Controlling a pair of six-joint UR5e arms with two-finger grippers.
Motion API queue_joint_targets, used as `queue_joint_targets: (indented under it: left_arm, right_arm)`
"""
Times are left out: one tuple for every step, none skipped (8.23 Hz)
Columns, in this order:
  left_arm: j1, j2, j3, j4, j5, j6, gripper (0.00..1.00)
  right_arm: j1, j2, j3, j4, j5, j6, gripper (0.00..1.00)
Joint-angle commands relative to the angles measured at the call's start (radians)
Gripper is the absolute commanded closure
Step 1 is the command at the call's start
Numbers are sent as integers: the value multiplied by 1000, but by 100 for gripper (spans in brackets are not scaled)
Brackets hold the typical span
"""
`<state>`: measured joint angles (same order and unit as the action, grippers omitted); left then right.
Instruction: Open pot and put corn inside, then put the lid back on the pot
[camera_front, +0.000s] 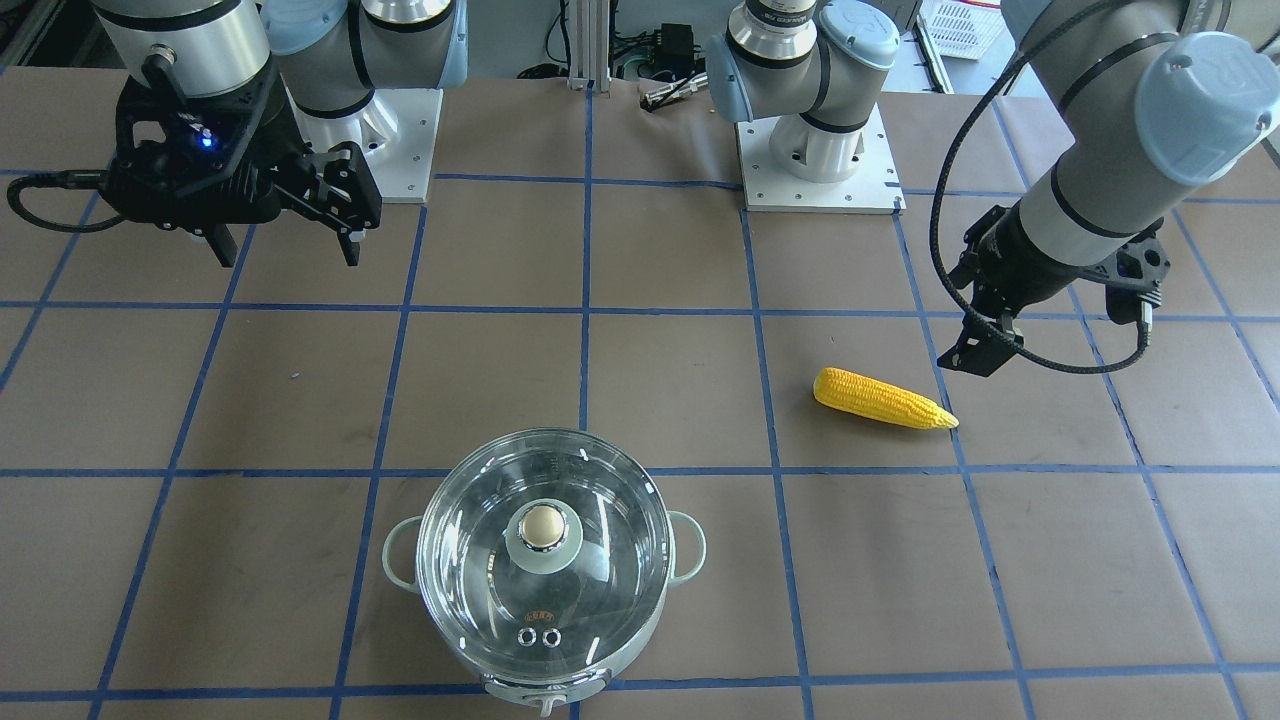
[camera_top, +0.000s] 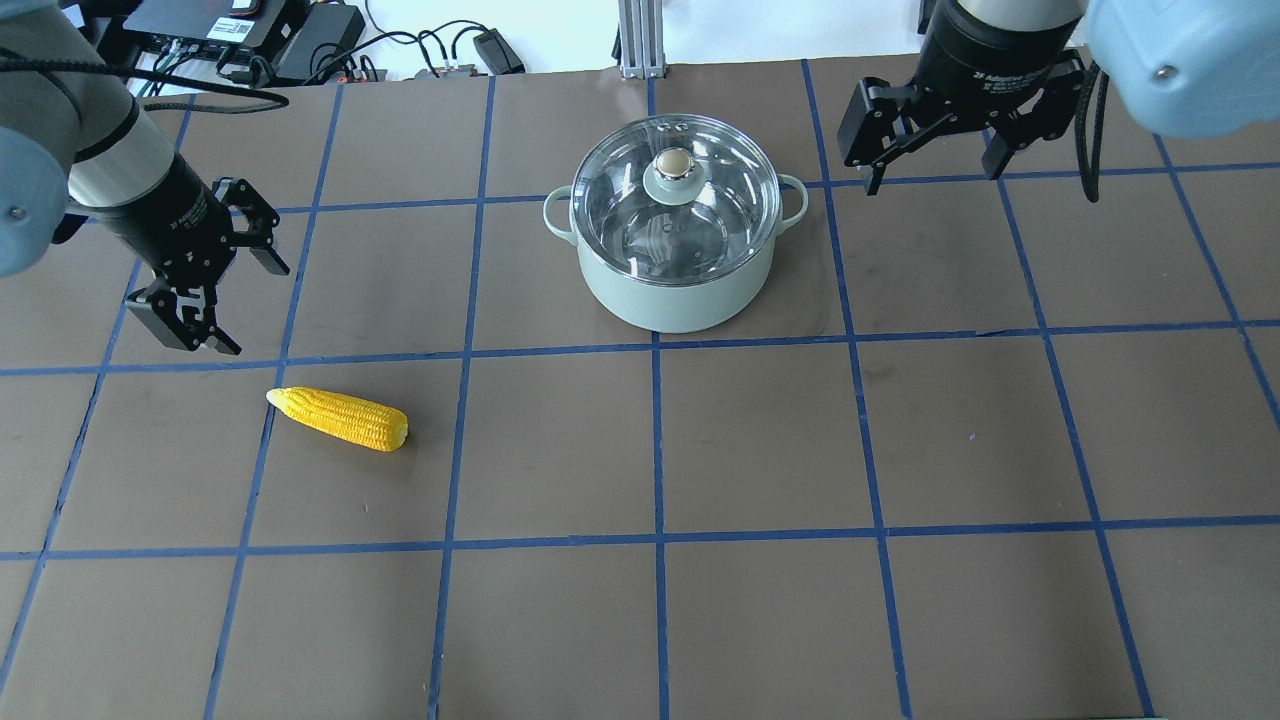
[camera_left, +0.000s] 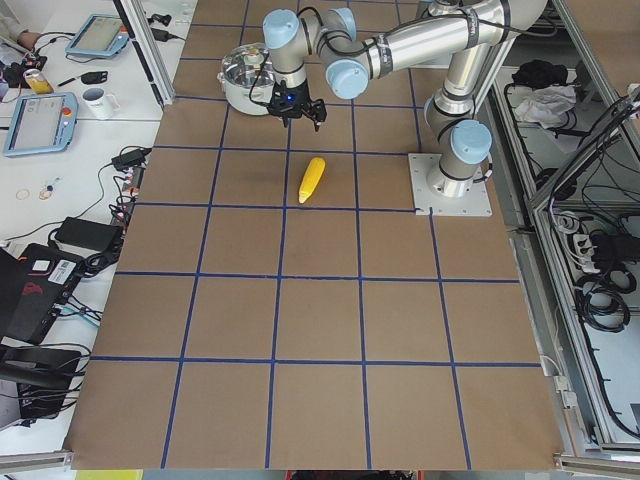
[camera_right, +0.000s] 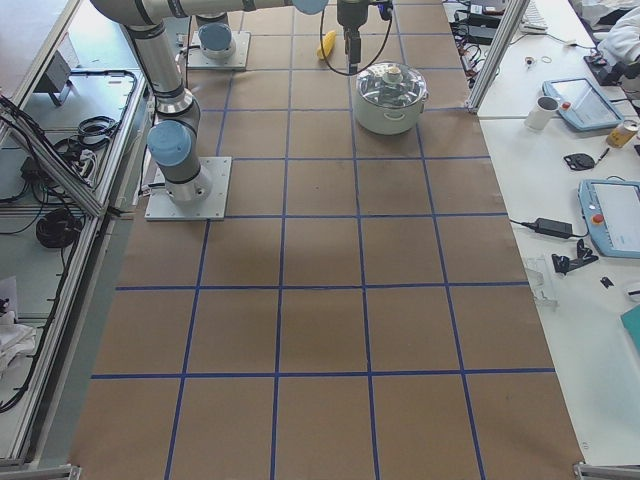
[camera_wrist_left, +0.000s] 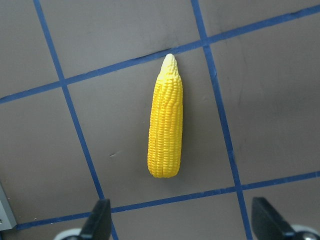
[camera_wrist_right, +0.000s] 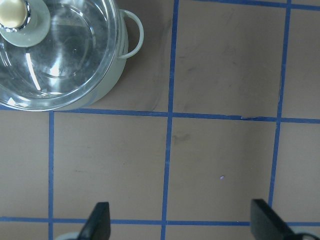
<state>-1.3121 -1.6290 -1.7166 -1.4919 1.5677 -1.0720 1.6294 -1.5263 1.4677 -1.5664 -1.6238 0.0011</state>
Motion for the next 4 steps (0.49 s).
queue_joint_targets:
  left_arm:
    - [88, -14, -107, 87, -58, 103, 0]
    - [100, -17, -138, 103, -64, 127, 0]
    - [100, -31, -164, 173, -67, 132, 0]
    - [100, -54, -190, 203, -60, 148, 0]
  right_arm:
    - [7, 145, -106, -67, 2, 57, 0]
    - [42, 226, -178, -107, -1, 65, 0]
    - [102, 292, -210, -159, -13, 100, 0]
    - [150, 345, -210, -241, -13, 203, 0]
